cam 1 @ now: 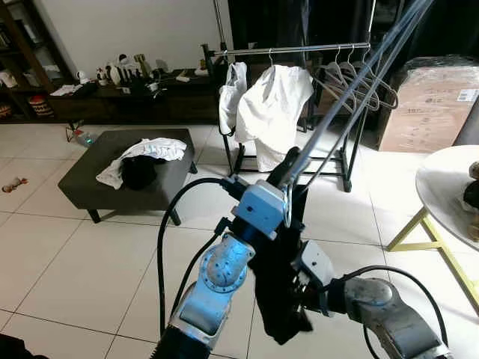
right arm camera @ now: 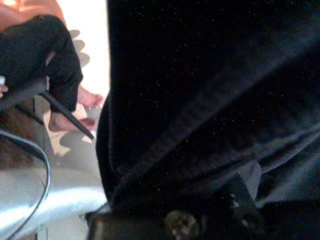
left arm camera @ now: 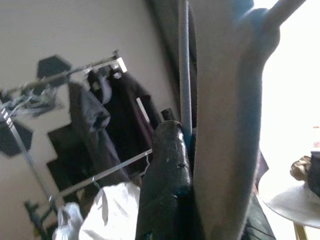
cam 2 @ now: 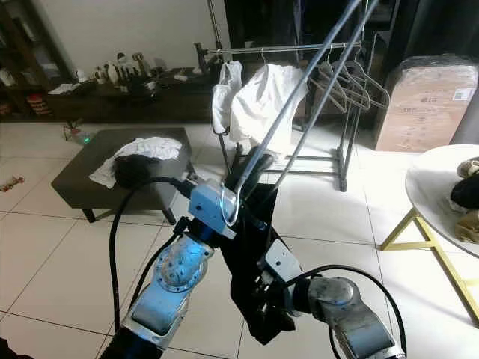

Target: Hang hanger

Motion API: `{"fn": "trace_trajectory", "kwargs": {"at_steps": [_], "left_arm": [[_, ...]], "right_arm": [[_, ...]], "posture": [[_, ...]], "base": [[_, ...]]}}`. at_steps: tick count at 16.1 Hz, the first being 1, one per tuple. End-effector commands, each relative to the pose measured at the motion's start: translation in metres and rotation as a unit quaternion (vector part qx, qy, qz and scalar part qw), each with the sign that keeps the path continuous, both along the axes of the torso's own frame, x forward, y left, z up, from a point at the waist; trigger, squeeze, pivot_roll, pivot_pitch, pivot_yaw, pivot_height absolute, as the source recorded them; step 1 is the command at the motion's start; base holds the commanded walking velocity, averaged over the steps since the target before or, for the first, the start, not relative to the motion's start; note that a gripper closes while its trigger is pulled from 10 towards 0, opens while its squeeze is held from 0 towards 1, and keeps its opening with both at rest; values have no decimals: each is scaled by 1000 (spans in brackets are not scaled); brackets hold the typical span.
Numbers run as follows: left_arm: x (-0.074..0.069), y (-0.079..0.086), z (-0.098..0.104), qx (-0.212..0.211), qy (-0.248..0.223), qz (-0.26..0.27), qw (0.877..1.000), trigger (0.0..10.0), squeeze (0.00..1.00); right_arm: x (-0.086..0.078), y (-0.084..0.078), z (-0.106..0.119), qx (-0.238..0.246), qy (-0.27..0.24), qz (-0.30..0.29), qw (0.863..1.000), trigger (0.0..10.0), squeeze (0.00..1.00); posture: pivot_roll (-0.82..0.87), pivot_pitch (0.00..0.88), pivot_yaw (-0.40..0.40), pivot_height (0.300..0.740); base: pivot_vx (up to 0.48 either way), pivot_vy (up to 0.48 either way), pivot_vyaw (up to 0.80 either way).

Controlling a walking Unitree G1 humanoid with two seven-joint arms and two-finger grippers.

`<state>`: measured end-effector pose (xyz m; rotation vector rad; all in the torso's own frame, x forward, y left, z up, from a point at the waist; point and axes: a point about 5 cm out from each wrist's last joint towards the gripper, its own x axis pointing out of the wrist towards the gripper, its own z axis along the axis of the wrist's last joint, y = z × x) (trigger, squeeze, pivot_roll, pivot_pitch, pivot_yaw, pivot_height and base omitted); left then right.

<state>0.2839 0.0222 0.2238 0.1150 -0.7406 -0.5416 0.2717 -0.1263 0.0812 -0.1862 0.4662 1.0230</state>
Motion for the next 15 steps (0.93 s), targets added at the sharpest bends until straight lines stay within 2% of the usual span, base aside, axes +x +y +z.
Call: {"fn": "trace_trajectory", "kwargs": {"at_steps": [1, 2, 3, 4, 5, 6, 7, 8, 10, 11, 13, 15], "left_arm": [[1, 7, 27, -54, -34, 6, 998, 10000, 0], [20, 20, 26, -225, 124, -2, 966, 10000, 0], [30, 22, 18, -314, 222, -22, 923, 10000, 0], [36, 22, 12, -349, 278, -30, 894, 10000, 0], [33, 17, 18, -222, 196, 13, 955, 10000, 0], [28, 13, 22, -121, 124, 43, 984, 10000, 0], [20, 3, 24, 32, 11, 73, 997, 10000, 0], [21, 0, 20, 72, -5, 85, 994, 10000, 0], [26, 0, 10, 86, 49, 72, 992, 10000, 0], [28, 2, 4, -5, 155, 24, 988, 10000, 0], [31, 9, 0, -63, 215, 1, 975, 10000, 0], [31, 23, -8, -37, 207, 24, 977, 10000, 0]], "right_arm": [[-6, 2, -14, -22, 23, 11, 999, 0, 0], [-5, -4, -19, -43, 23, -5, 999, 0, 0], [-4, -7, -21, -52, 23, -13, 998, 0, 0], [-4, -11, -23, -60, 22, -20, 998, 0, 0], [-4, -12, -23, -59, 22, -22, 998, 0, 0], [-4, -12, -24, -60, 22, -23, 998, 0, 0], [-3, -13, -24, -64, 21, -25, 997, 0, 0], [-3, -13, -24, -65, 20, -25, 997, 0, 0], [-2, -13, -25, -68, 17, -27, 997, 0, 0], [-2, -13, -26, -70, 17, -27, 997, 0, 0], [-2, -14, -27, -67, 16, -34, 997, 0, 0], [2, -19, -30, -72, 13, -72, 995, 0, 0]], "posture": [[-155, 79, 82, 740], [-160, 81, 82, 740], [-161, 83, 83, 740], [-161, 81, 83, 740], [-158, 83, 81, 740], [-158, 82, 82, 740], [-159, 81, 82, 740], [-160, 81, 82, 740], [-160, 81, 83, 740], [-159, 81, 86, 740], [-158, 81, 89, 740], [-151, 81, 91, 740]], "base": [[0, 0, 0], [0, 0, 0], [0, 0, 0], [0, 0, 0], [0, 0, 0], [0, 0, 0], [0, 0, 0], [0, 0, 0], [0, 0, 0], [0, 0, 0], [0, 0, 0], [0, 0, 0]]}}
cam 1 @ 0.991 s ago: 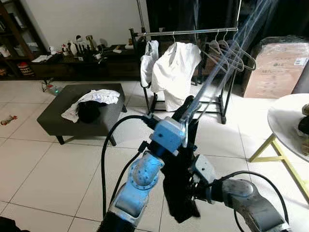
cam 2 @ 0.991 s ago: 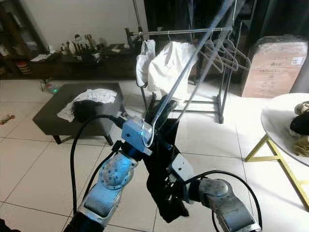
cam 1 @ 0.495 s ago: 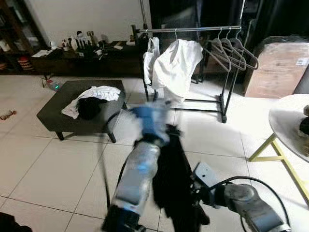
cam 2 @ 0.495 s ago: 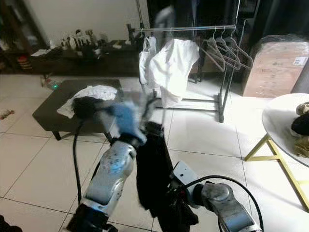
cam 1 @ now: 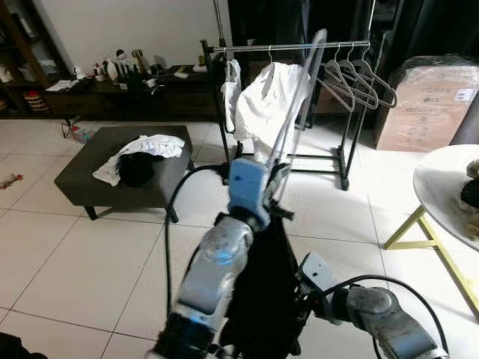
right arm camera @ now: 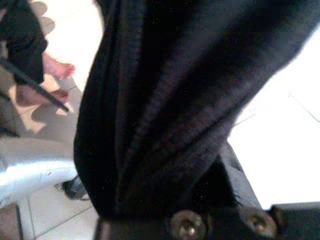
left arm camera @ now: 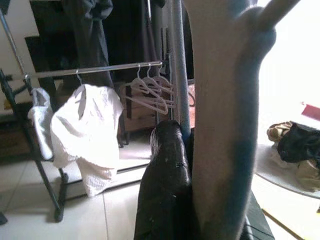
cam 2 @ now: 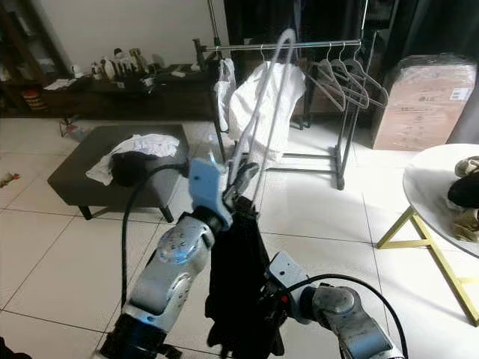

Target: Hang hanger

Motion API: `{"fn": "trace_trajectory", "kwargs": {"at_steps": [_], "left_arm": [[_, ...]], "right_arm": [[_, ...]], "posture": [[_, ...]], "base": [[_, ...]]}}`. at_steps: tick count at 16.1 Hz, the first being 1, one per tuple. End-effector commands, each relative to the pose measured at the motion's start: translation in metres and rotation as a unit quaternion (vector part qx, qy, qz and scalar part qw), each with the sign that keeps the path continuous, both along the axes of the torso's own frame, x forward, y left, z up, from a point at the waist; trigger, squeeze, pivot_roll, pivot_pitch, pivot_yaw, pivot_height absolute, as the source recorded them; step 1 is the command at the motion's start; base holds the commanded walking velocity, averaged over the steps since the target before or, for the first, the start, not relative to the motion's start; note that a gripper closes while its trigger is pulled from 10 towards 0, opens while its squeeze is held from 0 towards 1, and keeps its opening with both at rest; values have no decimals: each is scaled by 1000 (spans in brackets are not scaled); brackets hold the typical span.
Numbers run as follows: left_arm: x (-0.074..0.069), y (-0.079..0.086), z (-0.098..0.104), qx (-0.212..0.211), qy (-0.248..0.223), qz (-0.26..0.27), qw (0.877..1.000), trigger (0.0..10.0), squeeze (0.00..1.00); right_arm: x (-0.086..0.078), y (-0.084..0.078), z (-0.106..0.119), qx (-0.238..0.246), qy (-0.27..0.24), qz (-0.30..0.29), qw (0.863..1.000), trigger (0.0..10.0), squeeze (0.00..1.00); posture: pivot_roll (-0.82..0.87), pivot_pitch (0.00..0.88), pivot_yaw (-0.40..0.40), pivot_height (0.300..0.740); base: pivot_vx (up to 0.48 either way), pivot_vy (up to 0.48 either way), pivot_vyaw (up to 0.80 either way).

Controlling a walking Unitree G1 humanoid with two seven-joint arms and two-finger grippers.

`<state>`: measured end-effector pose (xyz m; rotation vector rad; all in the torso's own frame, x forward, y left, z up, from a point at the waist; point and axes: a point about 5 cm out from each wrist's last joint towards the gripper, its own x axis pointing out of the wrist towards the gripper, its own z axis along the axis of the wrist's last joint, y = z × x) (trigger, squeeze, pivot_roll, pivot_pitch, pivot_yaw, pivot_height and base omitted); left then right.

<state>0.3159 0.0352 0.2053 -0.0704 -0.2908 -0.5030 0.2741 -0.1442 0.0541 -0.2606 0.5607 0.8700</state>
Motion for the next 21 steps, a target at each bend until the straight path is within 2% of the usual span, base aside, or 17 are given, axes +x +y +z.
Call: {"fn": "trace_trajectory", "kwargs": {"at_steps": [1, 3, 5, 6, 7, 8, 10, 11, 12, 16, 18, 19, 20, 21], "left_arm": [[-1, 18, 8, 20, -33, 32, 999, 10000, 0], [-1, 27, 4, 38, -20, 32, 999, 10000, 0], [-6, 30, -5, 16, 39, -12, 999, 10000, 0], [-9, 33, -20, 64, 92, -60, 992, 10000, 0], [-11, 36, -28, 89, 117, -73, 986, 10000, 0], [-14, 39, -33, 108, 138, -84, 981, 10000, 0], [-20, 47, -45, 133, 200, -93, 966, 10000, 0], [-21, 47, -47, 137, 205, -90, 965, 10000, 0], [-22, 46, -47, 132, 210, -93, 964, 10000, 0], [-25, 40, -44, 133, 222, -109, 960, 10000, 0], [-24, 42, -45, 142, 219, -104, 960, 10000, 0], [-24, 42, -44, 142, 217, -102, 960, 10000, 0], [-24, 41, -42, 138, 216, -102, 961, 10000, 0], [-25, 40, -41, 137, 215, -104, 961, 10000, 0]], "right_arm": [[3, -4, -4, -3, -1, -33, 999, 0, 0], [7, -6, -4, 7, 0, -62, 998, 0, 0], [9, -6, -6, 11, 4, -90, 996, 0, 0], [10, -9, -11, -15, 9, -99, 995, 784, 0], [11, -12, -13, -31, 3, -100, 995, 9373, 0], [13, -15, -14, -38, -3, -115, 993, 10000, 0], [15, -21, -15, -44, 5, -138, 989, 10000, 0], [14, -19, -16, -35, 11, -135, 990, 10000, 0], [15, -18, -15, -24, 12, -137, 990, 10000, 1000], [6, -13, -18, -30, 33, -87, 995, 10000, 1000], [-1, -15, -23, -52, 53, -42, 996, 10000, 1000], [-5, -17, -25, -74, 58, -18, 995, 10000, 1000], [-12, -27, -35, -155, 66, 34, 985, 10000, 1000], [-11, -29, -36, -167, 63, 36, 983, 10000, 1000]], "posture": [[-146, 79, 93, 740], [-143, 78, 93, 740], [-141, 70, 97, 740], [-143, 68, 97, 740], [-140, 63, 98, 740], [-140, 60, 102, 740], [-138, 59, 102, 740], [-138, 59, 101, 740], [-138, 60, 101, 740], [-142, 70, 99, 740], [-145, 72, 99, 740], [-145, 73, 99, 740], [-146, 74, 97, 740], [-146, 75, 97, 740]], "base": [[0, 0, 0], [0, 0, 0], [0, 0, 0], [0, 0, 0], [0, 0, 0], [0, 0, 0], [0, 0, 0], [0, 0, 0], [0, 0, 0], [0, 0, 0], [0, 0, 0], [0, 0, 0], [0, 0, 0], [0, 0, 0]]}}
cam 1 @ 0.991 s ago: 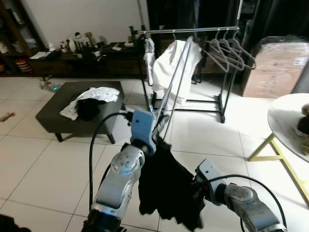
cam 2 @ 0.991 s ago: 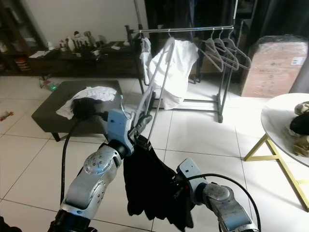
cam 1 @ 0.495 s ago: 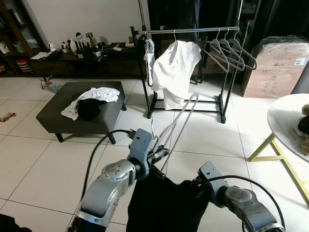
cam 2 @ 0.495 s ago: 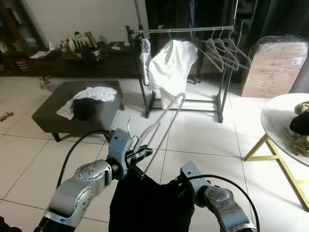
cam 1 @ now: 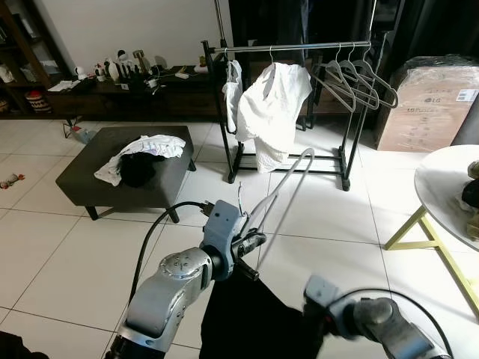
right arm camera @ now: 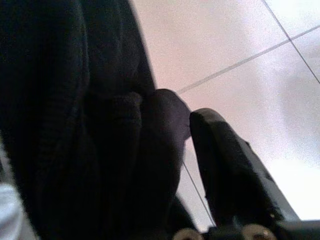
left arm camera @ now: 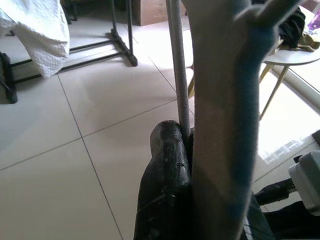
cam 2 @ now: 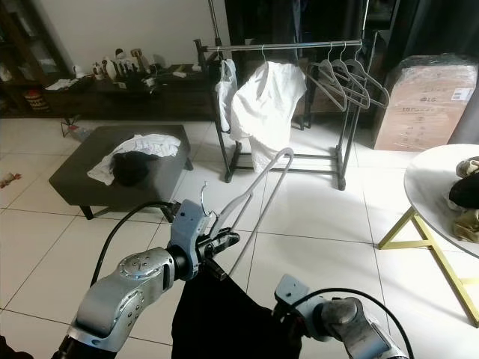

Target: Hang hanger

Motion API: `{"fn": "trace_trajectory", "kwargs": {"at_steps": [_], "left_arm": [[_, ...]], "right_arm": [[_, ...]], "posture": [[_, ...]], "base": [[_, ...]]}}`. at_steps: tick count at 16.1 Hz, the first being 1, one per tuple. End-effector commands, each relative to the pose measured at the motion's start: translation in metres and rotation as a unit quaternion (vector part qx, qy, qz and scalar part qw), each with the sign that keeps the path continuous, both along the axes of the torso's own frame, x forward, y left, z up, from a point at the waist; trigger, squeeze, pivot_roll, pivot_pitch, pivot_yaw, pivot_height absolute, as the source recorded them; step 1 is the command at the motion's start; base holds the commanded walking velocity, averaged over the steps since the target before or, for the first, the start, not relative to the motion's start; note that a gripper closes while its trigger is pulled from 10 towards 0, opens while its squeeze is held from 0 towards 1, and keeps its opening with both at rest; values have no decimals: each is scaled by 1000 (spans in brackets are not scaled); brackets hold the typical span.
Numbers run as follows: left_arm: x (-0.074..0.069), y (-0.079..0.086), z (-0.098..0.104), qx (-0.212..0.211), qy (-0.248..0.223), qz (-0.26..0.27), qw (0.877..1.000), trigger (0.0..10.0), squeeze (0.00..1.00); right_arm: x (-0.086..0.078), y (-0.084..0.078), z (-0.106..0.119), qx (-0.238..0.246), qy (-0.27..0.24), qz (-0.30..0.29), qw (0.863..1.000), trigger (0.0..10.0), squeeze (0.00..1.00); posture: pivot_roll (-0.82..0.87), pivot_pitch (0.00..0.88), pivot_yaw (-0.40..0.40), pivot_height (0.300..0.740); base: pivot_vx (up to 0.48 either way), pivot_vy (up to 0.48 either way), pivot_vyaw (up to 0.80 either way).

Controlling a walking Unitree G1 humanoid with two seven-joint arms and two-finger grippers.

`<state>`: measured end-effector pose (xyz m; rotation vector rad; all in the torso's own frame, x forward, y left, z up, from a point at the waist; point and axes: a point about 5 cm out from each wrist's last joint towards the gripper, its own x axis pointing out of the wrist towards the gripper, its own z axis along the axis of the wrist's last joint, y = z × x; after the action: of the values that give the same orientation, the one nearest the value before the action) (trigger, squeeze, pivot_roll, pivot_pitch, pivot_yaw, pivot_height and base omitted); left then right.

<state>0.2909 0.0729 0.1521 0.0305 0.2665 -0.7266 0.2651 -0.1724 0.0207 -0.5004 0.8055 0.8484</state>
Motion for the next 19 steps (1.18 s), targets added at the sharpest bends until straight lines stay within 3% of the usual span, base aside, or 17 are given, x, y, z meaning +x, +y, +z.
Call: {"fn": "trace_trajectory", "kwargs": {"at_steps": [1, 2, 3, 7, 10, 11, 12, 15, 16, 18, 19], "left_arm": [[-1, 1, 12, 5, -29, 0, 1000, 10000, 0], [-2, 0, 12, 5, -30, -2, 1000, 10000, 0], [-2, -1, 13, 4, -30, -5, 1000, 10000, 0], [-3, -3, 14, 9, -35, -8, 999, 10000, 0], [-4, -1, 13, 16, -39, -8, 999, 10000, 0], [-3, -1, 14, 15, -40, -6, 999, 10000, 0], [-2, -1, 14, 14, -41, -5, 999, 10000, 0], [-4, -3, 13, 13, -41, -7, 999, 10000, 0], [-4, -3, 13, 13, -41, -8, 999, 10000, 0], [-4, -3, 14, 13, -42, -7, 999, 10000, 0], [-4, -2, 14, 14, -41, -6, 999, 10000, 0]], "right_arm": [[6, 2, 4, 22, -8, -24, 999, 10000, 1000], [20, 16, 23, 145, -23, -90, 985, 10000, 1000], [27, 18, 29, 175, -31, -123, 976, 10000, 1000], [24, 20, 26, 198, -13, -138, 970, 10000, 1000], [16, 14, 18, 162, 7, -133, 978, 10000, 1000], [14, 5, 10, 106, 3, -130, 986, 10000, 1000], [15, -2, 7, 81, -1, -145, 986, 10000, 1000], [22, -7, 8, 67, -18, -184, 980, 10000, 1000], [23, -6, 8, 74, -21, -190, 979, 10000, 0], [23, -4, 8, 78, -20, -185, 979, 10000, 0], [22, 0, 8, 95, -14, -182, 979, 10000, 1000]], "posture": [[-144, 76, 97, 740], [-146, 78, 98, 740], [-147, 79, 99, 740], [-143, 80, 97, 740], [-147, 81, 97, 740], [-147, 82, 97, 740], [-147, 82, 97, 740], [-151, 82, 98, 740], [-147, 83, 98, 740], [-145, 84, 100, 740], [-147, 84, 102, 740]], "base": [[0, 0, 0], [0, 0, 0], [0, 0, 0], [0, 0, 0], [0, 0, 0], [0, 0, 0], [0, 0, 0], [0, 0, 0], [0, 0, 0], [0, 0, 0], [0, 0, 0]]}}
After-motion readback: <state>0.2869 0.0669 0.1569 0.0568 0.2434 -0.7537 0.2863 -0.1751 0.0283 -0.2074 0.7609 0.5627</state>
